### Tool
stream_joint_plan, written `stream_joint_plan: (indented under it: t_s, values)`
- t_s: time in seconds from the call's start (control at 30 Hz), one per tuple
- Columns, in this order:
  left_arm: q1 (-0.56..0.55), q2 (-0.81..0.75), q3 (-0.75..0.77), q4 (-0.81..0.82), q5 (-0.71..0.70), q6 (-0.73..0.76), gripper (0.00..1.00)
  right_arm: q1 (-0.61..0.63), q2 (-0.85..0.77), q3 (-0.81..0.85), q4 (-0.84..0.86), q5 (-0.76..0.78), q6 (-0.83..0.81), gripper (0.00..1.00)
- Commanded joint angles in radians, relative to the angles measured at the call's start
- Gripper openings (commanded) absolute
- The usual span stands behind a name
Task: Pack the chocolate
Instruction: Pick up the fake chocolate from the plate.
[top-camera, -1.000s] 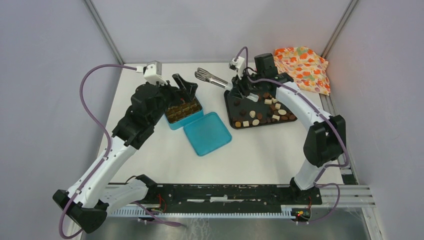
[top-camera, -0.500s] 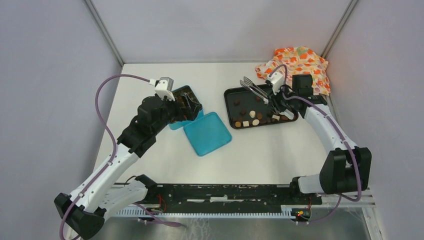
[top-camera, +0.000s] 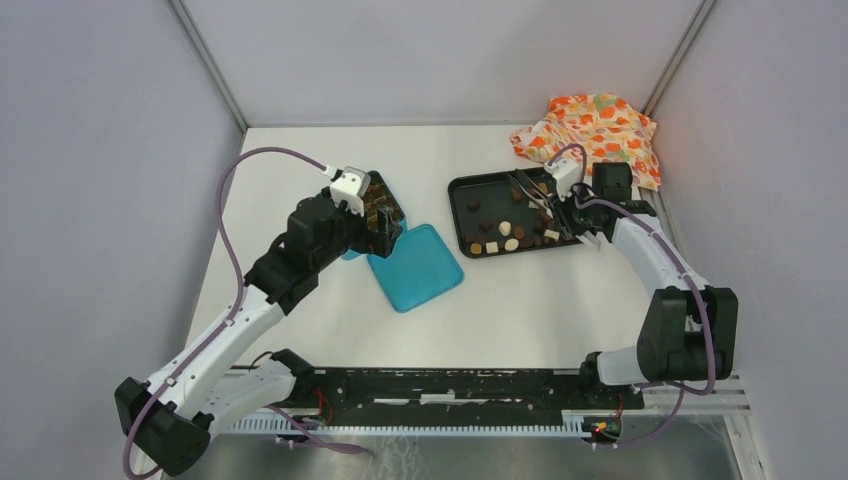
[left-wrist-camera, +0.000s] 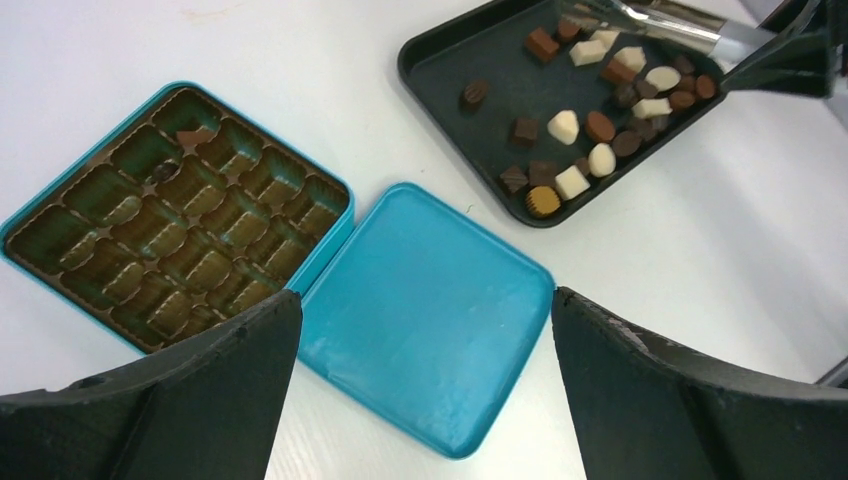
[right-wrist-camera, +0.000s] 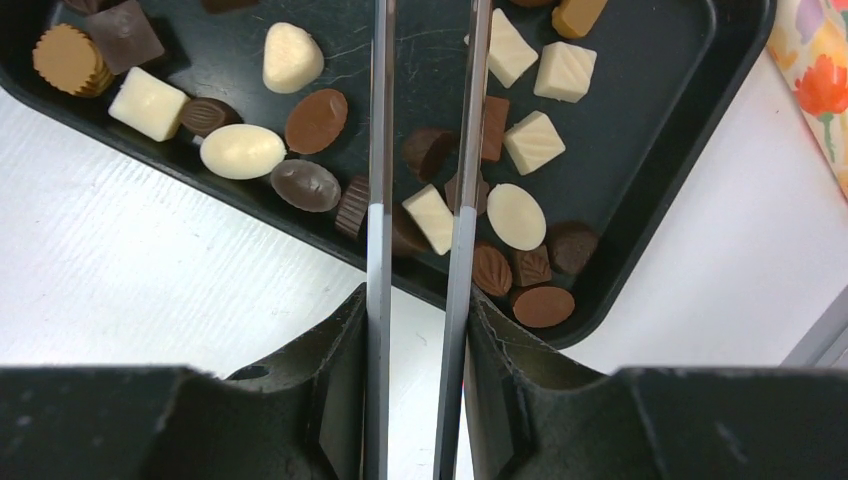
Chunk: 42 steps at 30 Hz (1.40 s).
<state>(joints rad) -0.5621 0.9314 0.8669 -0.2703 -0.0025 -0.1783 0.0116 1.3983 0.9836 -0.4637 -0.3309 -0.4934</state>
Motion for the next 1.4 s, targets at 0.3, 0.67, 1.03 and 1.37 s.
stream_joint_plan:
  t_s: [0.3, 0.67, 1.03, 1.37]
  values:
    - [0.005, 0.024, -0.032, -0.04, -0.089, 0.145, 0.99, -0.003, 0.072, -0.016, 0.065, 0.073, 0.021, 0.4]
    - [0.008, -0.02, -0.038, -0.057, -0.085, 0.136, 0.99, -0.003, 0.097, -0.019, 0.073, 0.076, 0.033, 0.41]
    - [0.01, -0.009, -0.03, -0.058, -0.048, 0.135, 0.99, -0.002, 0.093, -0.031, 0.091, 0.104, 0.038, 0.43]
    - [0.009, -0.018, -0.031, -0.061, -0.033, 0.131, 0.98, -0.003, 0.129, -0.017, 0.092, 0.1, 0.049, 0.43]
